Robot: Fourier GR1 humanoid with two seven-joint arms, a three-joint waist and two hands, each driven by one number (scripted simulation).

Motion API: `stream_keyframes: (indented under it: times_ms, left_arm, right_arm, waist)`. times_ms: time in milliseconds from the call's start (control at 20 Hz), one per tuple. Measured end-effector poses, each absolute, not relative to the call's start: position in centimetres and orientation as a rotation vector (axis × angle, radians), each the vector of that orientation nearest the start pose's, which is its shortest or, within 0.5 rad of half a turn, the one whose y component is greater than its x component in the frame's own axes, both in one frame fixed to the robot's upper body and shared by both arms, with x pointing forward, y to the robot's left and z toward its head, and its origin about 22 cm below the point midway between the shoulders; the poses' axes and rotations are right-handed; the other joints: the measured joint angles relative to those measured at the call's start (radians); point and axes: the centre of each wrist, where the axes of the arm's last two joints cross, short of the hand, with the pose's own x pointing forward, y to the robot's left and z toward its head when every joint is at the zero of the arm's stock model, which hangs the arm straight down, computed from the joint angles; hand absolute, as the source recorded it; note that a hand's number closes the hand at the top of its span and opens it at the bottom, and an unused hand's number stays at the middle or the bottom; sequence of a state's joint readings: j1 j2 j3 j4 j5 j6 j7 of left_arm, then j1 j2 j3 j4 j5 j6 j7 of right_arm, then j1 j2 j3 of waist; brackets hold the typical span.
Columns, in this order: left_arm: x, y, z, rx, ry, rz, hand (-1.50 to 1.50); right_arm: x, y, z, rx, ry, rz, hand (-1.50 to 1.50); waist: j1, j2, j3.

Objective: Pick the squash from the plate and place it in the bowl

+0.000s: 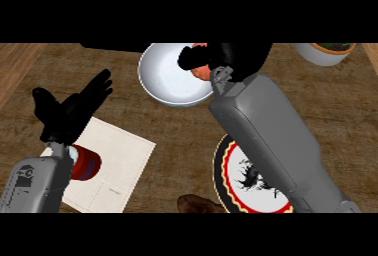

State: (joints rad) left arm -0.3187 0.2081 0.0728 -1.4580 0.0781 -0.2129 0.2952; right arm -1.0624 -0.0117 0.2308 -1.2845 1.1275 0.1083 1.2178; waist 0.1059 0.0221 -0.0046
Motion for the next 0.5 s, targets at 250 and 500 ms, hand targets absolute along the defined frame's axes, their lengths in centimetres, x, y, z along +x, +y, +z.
stream_keyframes:
  times_ms: [250, 500]
  left_arm:
    - [31.5, 26.7, 7.3, -0.037, -1.455, -0.304, 0.0]
    - [31.6, 26.3, 7.6, -0.043, -1.46, -0.308, 0.0]
  right_arm:
    - [39.1, -3.9, 23.6, -1.235, -1.149, 0.474, 1.5]
    - [41.9, -5.0, 21.1, -1.156, -1.115, 0.443, 1.5]
  waist:
    - [0.007, 0.006, 0.002]
    - [0.011, 0.012, 0.003]
